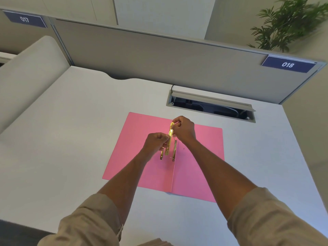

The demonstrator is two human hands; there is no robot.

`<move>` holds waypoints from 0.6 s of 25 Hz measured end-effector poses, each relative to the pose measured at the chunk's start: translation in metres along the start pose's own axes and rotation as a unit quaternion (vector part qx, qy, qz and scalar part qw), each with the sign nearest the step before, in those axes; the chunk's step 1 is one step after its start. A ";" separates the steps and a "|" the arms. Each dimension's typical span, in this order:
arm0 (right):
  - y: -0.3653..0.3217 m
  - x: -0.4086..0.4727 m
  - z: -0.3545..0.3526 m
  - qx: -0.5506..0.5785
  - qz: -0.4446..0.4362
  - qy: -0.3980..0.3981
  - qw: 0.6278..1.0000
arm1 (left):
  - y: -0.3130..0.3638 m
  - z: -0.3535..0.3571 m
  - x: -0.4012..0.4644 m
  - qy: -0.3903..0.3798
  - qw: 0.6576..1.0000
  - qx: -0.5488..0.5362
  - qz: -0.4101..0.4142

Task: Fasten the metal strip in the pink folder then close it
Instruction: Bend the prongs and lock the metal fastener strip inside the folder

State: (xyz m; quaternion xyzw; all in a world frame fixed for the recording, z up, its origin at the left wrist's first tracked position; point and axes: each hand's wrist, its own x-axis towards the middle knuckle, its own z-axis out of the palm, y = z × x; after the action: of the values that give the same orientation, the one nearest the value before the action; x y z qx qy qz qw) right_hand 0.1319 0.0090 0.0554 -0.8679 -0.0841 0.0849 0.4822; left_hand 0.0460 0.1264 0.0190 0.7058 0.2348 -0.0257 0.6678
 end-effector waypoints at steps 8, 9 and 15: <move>0.040 0.005 0.009 -0.051 0.051 -0.017 0.997 | -0.024 -0.007 0.018 -0.002 0.998 -0.051 -0.040; 0.046 0.004 0.009 -0.065 0.054 -0.036 0.996 | -0.025 -0.006 0.020 0.004 0.998 -0.050 -0.046; 0.060 0.001 0.015 -0.074 0.051 -0.064 0.994 | -0.032 -0.003 0.027 0.006 0.998 -0.035 -0.042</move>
State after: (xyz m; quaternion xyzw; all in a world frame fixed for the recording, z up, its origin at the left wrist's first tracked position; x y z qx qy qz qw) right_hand 0.1334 -0.0094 -0.0031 -0.8974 -0.0759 0.1581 0.4049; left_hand 0.0572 0.1372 -0.0194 0.6713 0.2695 -0.0412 0.6892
